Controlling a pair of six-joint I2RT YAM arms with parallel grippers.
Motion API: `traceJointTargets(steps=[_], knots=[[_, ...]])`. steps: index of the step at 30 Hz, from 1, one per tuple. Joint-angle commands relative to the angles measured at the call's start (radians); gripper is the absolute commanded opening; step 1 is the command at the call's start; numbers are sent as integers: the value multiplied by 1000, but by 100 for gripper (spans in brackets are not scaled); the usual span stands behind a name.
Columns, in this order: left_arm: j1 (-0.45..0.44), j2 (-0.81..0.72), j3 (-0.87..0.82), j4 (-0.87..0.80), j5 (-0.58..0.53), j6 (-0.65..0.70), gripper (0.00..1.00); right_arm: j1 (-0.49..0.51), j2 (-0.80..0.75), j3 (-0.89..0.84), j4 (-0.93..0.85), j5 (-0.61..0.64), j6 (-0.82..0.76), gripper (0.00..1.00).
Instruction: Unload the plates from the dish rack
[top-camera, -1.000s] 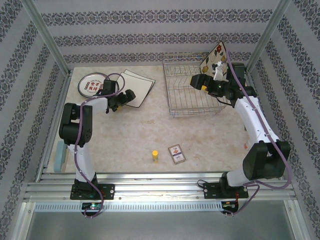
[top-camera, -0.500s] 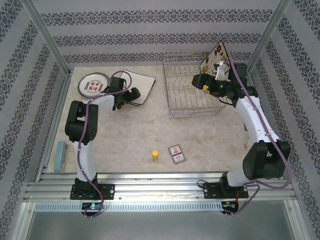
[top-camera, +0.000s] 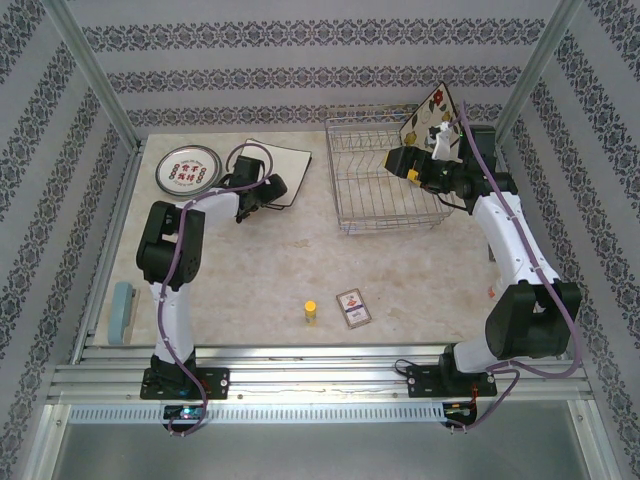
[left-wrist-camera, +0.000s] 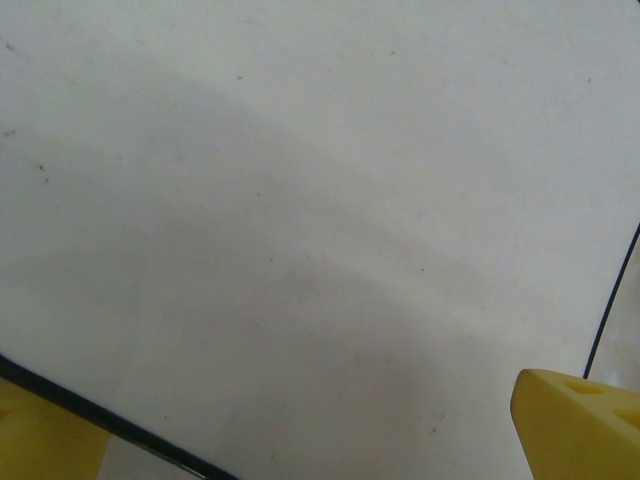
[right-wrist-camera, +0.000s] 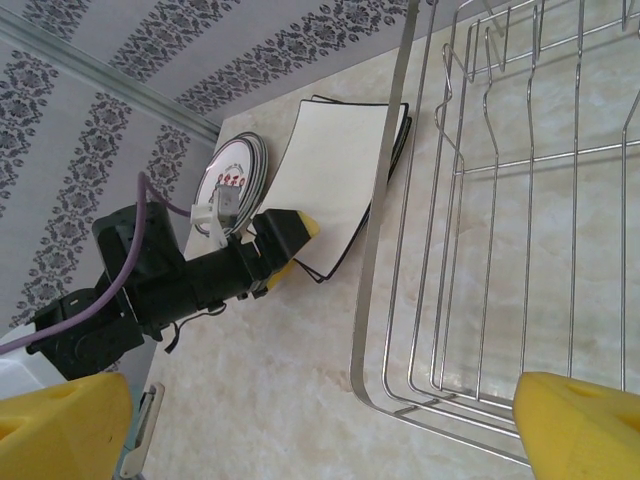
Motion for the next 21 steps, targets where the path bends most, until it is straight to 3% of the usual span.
traceJointTargets(steps=[1,9,15,18,21], knots=[[-86,48,53,112,101,-62,100,-8,-3,-1,32,-26,10,98],[-138,84,130,101,63,-83,100,-17,-21,1,17,-30,7,98],[-153,48,93,115,46,-83,100,-23,-33,-2,7,-27,7,98],[-151,-17,54,88,24,-34,100,-30,-43,12,-23,-1,-15,98],[-150,-122,33,-9,-17,82,100,-47,-42,64,-96,107,-63,98]])
